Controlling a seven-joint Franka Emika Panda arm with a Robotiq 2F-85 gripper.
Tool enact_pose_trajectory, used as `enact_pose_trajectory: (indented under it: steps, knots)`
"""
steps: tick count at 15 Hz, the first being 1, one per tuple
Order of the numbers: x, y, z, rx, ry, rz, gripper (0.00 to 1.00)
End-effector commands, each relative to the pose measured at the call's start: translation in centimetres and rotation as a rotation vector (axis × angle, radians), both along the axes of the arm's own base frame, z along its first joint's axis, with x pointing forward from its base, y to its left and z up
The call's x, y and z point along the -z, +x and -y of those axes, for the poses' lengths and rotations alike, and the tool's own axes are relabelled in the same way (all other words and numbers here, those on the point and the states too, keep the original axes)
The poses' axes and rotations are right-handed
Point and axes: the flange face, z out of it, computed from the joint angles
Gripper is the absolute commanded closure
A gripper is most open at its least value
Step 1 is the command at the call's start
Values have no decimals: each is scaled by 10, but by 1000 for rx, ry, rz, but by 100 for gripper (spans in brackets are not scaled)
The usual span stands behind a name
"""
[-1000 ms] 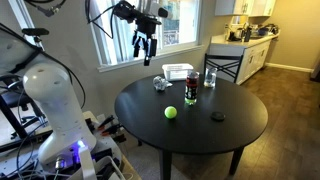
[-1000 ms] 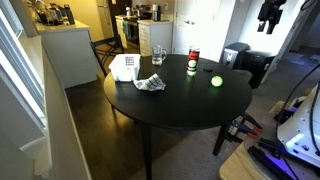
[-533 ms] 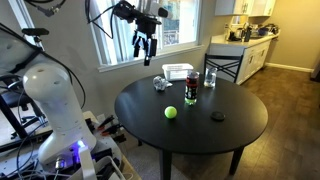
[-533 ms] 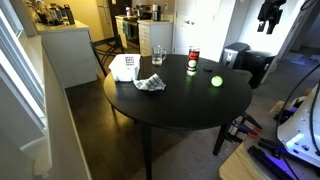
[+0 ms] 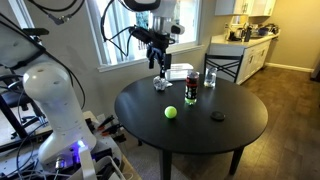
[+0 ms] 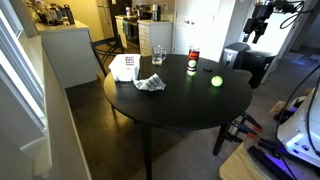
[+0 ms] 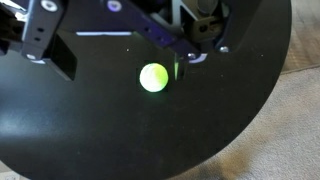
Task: Put the green tennis ball inside the black container
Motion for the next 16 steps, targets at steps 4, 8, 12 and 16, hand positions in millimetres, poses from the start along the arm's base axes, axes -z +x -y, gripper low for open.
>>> enact_pose_trajectory:
  steps: [4,8,12,16]
  knots:
    - [68,38,15,-26,24,46,0]
    - [98,63,5,-39,2,20,0]
    - [123,81,5,-13,-29,-44,0]
    - [141,89,7,-16,-32,-88,0]
